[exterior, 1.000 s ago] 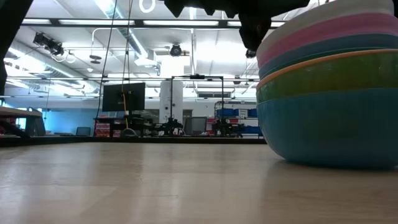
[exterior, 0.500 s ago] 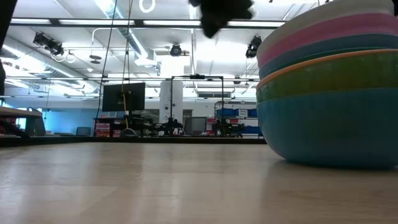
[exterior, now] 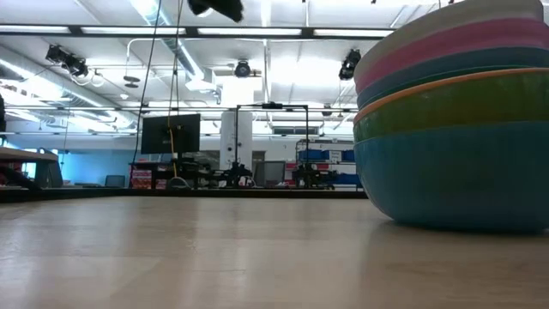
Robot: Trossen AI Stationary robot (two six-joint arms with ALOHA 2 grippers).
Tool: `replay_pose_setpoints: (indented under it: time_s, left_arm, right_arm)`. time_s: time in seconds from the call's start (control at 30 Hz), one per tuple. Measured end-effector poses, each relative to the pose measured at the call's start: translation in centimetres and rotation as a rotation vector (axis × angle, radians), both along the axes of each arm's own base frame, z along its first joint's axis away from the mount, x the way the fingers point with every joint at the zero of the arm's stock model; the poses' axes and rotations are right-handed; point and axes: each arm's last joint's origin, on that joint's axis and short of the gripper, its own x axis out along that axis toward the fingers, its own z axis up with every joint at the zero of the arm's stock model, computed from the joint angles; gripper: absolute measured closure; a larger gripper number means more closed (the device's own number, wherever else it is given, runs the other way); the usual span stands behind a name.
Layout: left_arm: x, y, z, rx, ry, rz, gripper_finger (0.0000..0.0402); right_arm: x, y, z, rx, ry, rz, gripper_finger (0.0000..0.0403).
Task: Nest bowls inside each other
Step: Stack the red bowl on top of the orange bowl
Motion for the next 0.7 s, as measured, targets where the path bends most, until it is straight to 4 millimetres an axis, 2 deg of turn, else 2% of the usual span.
replay_pose_setpoints:
  time_s: [0.13, 0.3, 0.6, 0.7]
  left_arm:
    - [-1.7, -0.1, 1.2, 0.011, -0.028, 0.032, 0.0298]
    - [-3.1, -0.3, 1.6, 0.029, -0.005, 0.081, 0.0298]
    - [-3.7, -1.1, 1.3, 0.025, 0.036, 0.096, 0.0298]
    - [-3.8, -1.4, 1.3, 0.034, 0.035, 0.091, 0.0298]
  right_arm:
    - [0.4, -0.6, 0.1, -0.035, -0.019, -0.031, 0.0252]
    - [0.8, -1.3, 0.1, -0.036, -0.012, -0.064, 0.0250]
    - [1.9, -2.2, -0.1, -0.004, -0.045, -0.145, 0.0251]
    - [2.1, -2.5, -0.7, 0.008, -0.064, -0.169, 0.0251]
